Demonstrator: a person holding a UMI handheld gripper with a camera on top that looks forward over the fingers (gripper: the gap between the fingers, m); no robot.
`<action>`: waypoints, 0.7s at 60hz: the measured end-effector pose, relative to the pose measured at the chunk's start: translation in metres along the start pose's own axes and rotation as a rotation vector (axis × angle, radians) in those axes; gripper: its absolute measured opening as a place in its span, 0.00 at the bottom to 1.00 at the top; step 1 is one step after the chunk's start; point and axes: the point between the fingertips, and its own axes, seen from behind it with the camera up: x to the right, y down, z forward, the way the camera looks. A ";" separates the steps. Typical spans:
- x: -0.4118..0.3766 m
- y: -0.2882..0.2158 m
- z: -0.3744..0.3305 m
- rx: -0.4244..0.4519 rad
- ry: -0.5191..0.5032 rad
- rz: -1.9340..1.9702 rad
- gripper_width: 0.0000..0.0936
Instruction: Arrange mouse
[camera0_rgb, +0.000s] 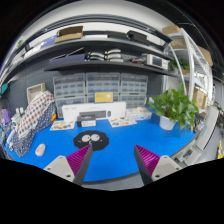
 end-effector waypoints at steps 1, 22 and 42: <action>-0.003 0.005 0.000 -0.013 -0.008 -0.001 0.90; -0.146 0.109 0.021 -0.183 -0.157 -0.054 0.88; -0.318 0.154 0.048 -0.278 -0.354 -0.130 0.90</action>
